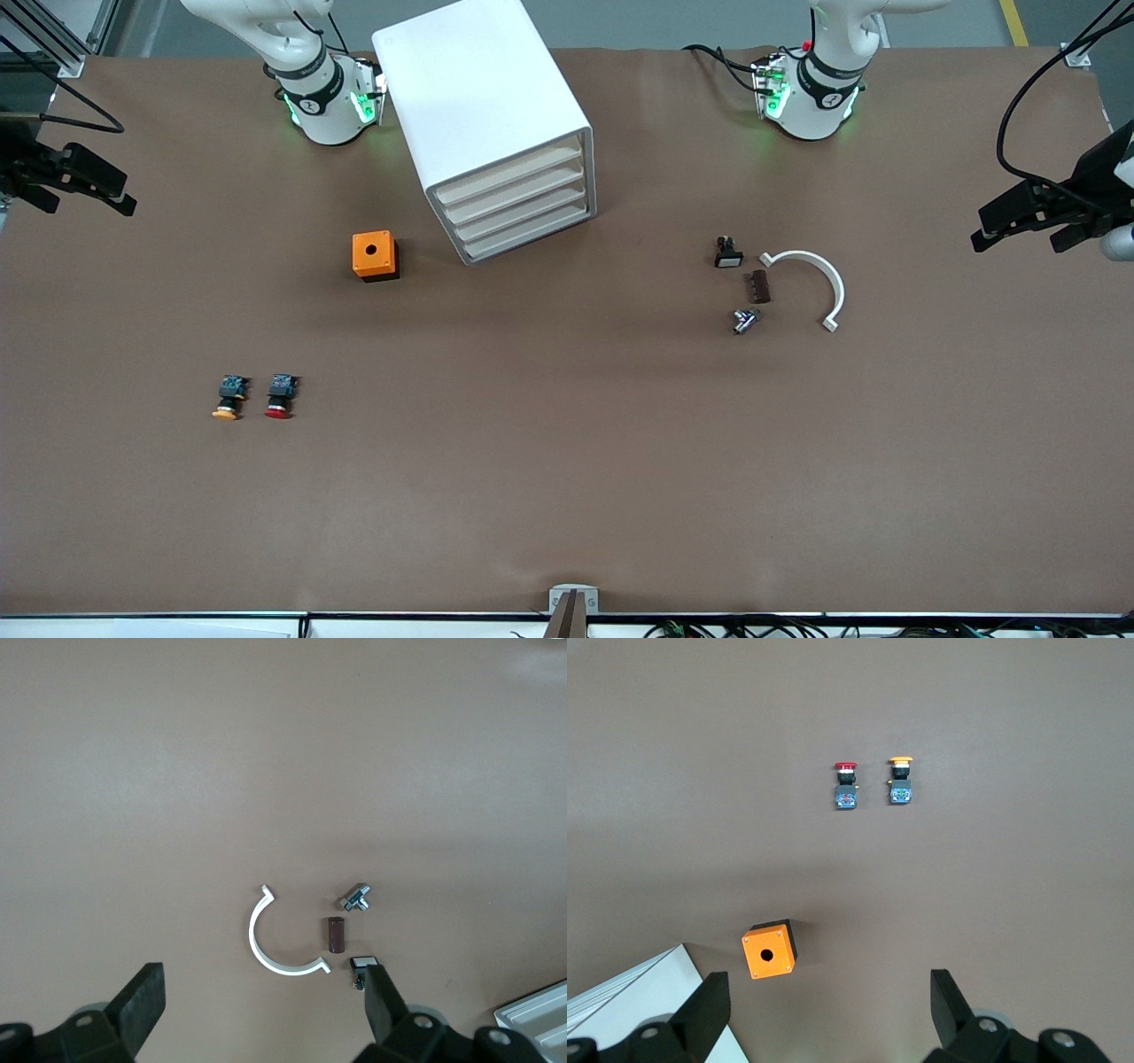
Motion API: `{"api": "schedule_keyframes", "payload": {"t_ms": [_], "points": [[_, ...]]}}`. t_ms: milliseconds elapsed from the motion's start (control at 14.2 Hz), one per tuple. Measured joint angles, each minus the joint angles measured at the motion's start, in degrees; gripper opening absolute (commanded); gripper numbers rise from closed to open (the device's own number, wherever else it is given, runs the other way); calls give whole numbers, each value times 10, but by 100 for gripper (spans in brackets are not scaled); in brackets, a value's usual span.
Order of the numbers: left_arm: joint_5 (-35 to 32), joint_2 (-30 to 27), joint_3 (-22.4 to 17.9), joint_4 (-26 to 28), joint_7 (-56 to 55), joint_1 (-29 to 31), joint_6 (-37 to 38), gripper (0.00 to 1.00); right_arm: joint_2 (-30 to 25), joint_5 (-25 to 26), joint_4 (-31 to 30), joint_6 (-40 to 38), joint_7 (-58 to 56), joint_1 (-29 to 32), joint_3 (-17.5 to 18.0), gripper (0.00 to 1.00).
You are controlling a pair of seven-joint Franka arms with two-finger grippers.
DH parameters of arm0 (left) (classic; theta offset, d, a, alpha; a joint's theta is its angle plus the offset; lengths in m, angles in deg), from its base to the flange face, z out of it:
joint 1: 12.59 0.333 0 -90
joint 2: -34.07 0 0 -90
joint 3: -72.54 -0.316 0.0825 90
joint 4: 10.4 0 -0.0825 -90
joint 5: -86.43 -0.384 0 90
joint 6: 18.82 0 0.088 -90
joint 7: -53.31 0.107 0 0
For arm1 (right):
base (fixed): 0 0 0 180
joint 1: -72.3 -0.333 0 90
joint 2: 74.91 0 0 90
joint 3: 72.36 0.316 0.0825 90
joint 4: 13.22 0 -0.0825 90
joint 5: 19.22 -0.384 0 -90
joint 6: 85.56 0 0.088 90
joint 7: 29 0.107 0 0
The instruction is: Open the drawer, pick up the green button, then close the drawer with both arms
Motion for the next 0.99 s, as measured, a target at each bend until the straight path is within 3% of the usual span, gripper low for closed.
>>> {"api": "schedule_keyframes", "payload": {"t_ms": [565,989], "points": [[0,9,-2,4,-2,23,2,99,0,2,0,3,-1,0,0,100],[0,99,-2,10,-1,47,-36,99,0,2,0,3,-1,0,0,100]]}}
